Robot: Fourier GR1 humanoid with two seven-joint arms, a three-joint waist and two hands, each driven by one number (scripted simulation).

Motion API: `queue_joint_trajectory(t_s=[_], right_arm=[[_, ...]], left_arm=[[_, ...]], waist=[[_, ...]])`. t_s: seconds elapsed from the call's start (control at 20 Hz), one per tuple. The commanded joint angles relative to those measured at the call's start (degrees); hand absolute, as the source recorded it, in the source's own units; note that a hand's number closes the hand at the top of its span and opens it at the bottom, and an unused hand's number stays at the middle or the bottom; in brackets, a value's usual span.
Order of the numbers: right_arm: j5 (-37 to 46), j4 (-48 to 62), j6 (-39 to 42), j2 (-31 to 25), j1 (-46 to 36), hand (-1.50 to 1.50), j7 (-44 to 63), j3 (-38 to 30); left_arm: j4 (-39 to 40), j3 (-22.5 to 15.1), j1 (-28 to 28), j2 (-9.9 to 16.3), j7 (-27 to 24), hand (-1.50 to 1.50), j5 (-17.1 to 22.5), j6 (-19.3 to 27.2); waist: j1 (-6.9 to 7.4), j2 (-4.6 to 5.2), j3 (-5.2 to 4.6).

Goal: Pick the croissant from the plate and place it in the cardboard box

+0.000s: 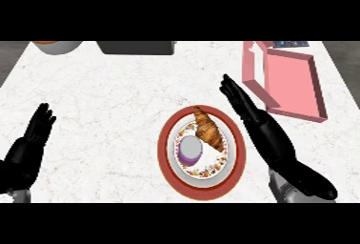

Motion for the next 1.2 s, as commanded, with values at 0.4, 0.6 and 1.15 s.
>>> queue_joint_trajectory(t_s=[0.4,0.6,1.15], right_arm=[[25.32,7.55,14.95,-21.39,-16.38,-1.50,-7.47,10.03],[16.75,28.76,14.37,-15.13,-9.70,-1.50,-29.34,6.42],[35.45,44.09,10.54,-19.72,-28.83,-1.50,-40.64,10.27]], left_arm=[[4.79,0.30,-2.75,6.54,6.13,0.00,-9.99,4.46],[5.88,-0.35,-6.13,6.55,9.77,0.00,-11.53,4.96],[8.84,-0.64,-8.95,5.56,9.60,0.00,-13.85,5.40]], waist=[[1.63,-0.84,0.86],[1.98,0.57,1.34],[2.19,-0.46,1.04]])
